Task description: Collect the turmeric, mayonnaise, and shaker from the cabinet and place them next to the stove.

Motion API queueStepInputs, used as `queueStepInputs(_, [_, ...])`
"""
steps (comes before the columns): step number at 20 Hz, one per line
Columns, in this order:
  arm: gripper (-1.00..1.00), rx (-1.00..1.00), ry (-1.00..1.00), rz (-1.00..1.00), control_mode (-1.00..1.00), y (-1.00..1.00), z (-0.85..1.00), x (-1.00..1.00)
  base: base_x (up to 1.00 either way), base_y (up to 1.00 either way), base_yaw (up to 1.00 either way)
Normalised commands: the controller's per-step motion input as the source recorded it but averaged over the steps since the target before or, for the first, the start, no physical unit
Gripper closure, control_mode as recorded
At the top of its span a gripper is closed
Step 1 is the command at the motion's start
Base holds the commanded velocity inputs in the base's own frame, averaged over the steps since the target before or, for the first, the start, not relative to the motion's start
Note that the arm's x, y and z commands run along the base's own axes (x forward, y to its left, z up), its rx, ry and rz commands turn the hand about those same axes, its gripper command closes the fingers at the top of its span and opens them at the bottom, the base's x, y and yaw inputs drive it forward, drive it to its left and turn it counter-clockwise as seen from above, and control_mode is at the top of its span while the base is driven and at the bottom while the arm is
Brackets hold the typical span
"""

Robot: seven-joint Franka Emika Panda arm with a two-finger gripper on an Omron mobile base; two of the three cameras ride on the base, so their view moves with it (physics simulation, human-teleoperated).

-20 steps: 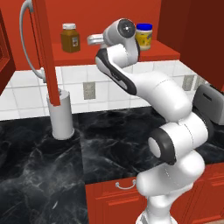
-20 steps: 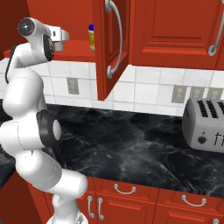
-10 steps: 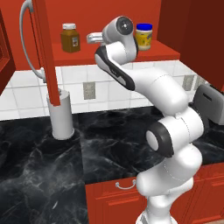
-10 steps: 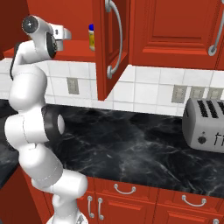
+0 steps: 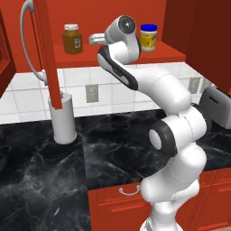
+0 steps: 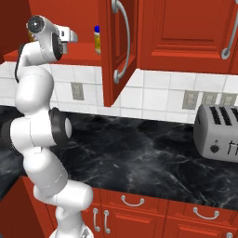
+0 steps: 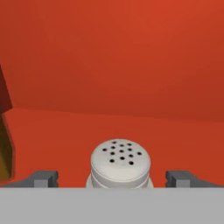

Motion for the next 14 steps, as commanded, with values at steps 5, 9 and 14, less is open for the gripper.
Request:
queueStepInputs(5, [1.00,0.00,0.05,0.00,-1.00,0.00,-0.15,0.04,0.00,0.00,0.00])
queueStepInputs(9, [1.00,0.00,0.01,0.00,-1.00,0.00,-0.04,0.01,0.00,0.00,0.00])
queueStepInputs(14, [1.00,0.00,-0.03,0.00,-1.00,0.00,-0.01,-0.05,0.00,0.00,0.00])
